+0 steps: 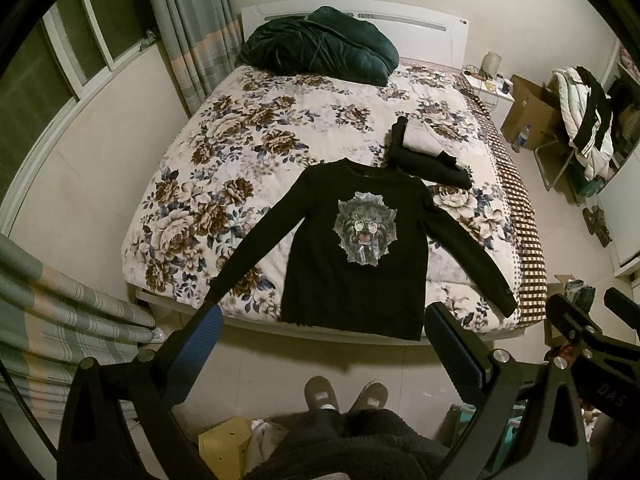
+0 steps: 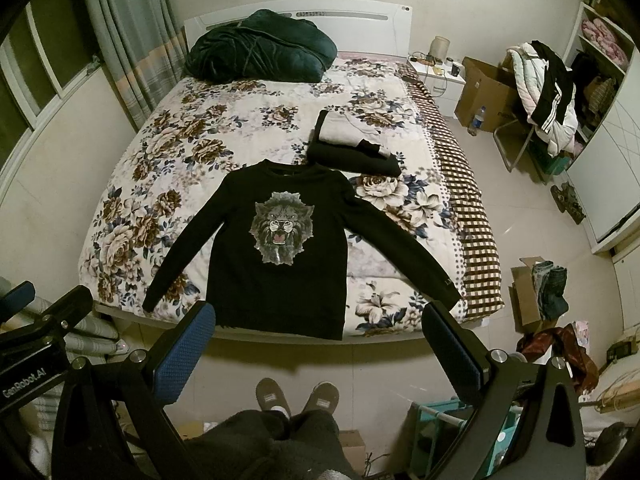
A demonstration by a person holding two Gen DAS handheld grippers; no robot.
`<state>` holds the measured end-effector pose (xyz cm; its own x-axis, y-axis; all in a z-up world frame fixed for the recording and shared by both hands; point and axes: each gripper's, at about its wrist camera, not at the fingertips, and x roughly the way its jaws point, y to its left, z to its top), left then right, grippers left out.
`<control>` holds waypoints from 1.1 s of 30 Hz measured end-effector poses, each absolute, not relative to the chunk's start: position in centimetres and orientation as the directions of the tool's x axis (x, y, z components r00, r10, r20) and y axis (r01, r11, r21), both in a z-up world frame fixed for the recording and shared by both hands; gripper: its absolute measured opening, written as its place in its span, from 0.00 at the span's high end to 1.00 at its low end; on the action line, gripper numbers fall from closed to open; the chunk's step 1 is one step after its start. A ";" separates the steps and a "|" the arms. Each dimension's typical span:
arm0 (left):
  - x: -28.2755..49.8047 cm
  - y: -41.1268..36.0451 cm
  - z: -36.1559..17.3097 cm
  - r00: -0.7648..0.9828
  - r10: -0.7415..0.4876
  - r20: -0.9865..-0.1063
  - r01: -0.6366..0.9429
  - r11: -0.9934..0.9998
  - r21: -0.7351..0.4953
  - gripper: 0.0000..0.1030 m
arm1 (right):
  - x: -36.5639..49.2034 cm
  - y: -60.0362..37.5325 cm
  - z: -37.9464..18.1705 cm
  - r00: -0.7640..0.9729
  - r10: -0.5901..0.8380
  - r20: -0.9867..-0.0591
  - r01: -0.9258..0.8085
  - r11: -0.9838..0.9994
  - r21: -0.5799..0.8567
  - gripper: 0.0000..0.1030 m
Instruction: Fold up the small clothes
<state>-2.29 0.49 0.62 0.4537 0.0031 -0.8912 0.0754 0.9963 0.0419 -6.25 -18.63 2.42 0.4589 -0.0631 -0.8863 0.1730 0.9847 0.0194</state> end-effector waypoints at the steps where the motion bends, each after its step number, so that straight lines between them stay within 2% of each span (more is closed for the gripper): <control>1: -2.2 0.5 0.6 0.453 0.001 -0.892 0.076 0.996 0.040 0.00 | -6.5 -18.0 2.7 0.458 -0.063 -0.887 0.171 0.985 0.019 0.00; 26: -1.8 -0.1 0.5 0.465 0.000 -0.885 0.082 0.996 0.043 0.00 | -6.7 -17.3 2.9 0.452 -0.067 -0.890 0.185 0.983 0.020 0.00; 33: 1.3 -1.1 -1.0 0.502 0.018 -0.865 0.076 0.995 0.064 0.00 | -3.6 -17.6 -0.5 0.421 -0.085 -0.903 0.248 0.968 0.025 0.00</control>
